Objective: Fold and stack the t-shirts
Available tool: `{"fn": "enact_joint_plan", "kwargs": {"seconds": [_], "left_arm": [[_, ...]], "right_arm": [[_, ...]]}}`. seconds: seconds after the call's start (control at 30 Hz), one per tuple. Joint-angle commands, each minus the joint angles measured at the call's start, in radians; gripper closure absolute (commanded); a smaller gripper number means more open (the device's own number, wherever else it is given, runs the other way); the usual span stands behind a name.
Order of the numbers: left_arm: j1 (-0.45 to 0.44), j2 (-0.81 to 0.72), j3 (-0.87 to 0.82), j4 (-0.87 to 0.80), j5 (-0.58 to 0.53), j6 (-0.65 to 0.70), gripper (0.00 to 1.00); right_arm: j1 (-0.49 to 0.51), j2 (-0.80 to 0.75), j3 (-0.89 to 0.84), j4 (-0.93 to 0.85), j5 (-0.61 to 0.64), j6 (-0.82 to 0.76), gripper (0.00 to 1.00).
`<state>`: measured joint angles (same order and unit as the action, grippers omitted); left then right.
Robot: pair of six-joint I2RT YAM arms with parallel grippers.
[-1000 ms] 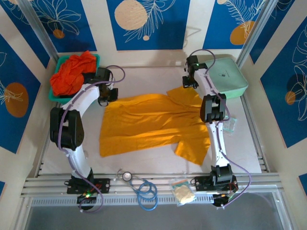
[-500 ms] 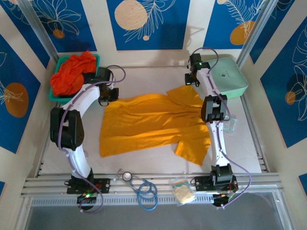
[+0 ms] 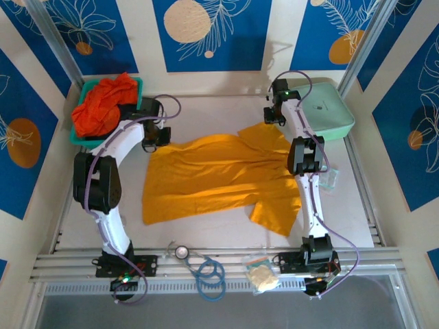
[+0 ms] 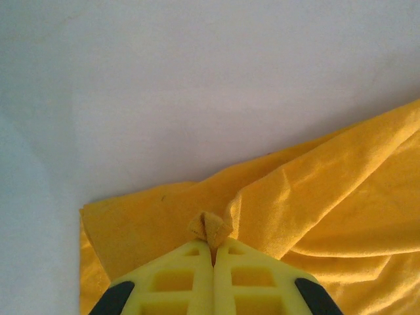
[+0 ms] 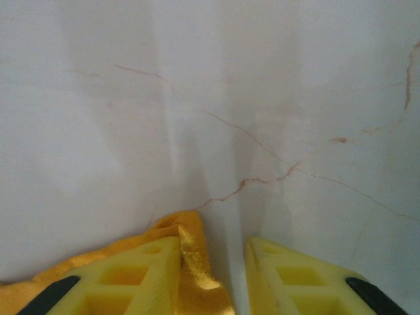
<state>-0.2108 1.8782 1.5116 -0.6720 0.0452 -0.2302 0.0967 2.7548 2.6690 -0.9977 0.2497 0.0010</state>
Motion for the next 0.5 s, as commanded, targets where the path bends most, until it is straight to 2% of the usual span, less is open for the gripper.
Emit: {"fn": "enact_joint_plan", "kwargs": {"seconds": [0.0, 0.2, 0.33, 0.47], "left_arm": [[-0.012, 0.017, 0.009, -0.004, 0.014, 0.005, 1.0], [-0.014, 0.026, 0.009, -0.001, 0.012, 0.005, 1.0], [-0.013, 0.031, 0.023, -0.001, 0.019, -0.001, 1.0], [-0.016, 0.009, 0.078, -0.024, 0.021, -0.007, 1.0]], "right_arm": [[-0.002, 0.042, -0.029, -0.096, -0.072, 0.003, 0.76], [-0.002, 0.031, -0.047, -0.119, -0.094, 0.016, 1.0], [-0.002, -0.018, -0.044, -0.124, -0.093, 0.029, 1.0], [-0.003, -0.138, -0.046, -0.13, -0.095, 0.053, 1.0]]}}
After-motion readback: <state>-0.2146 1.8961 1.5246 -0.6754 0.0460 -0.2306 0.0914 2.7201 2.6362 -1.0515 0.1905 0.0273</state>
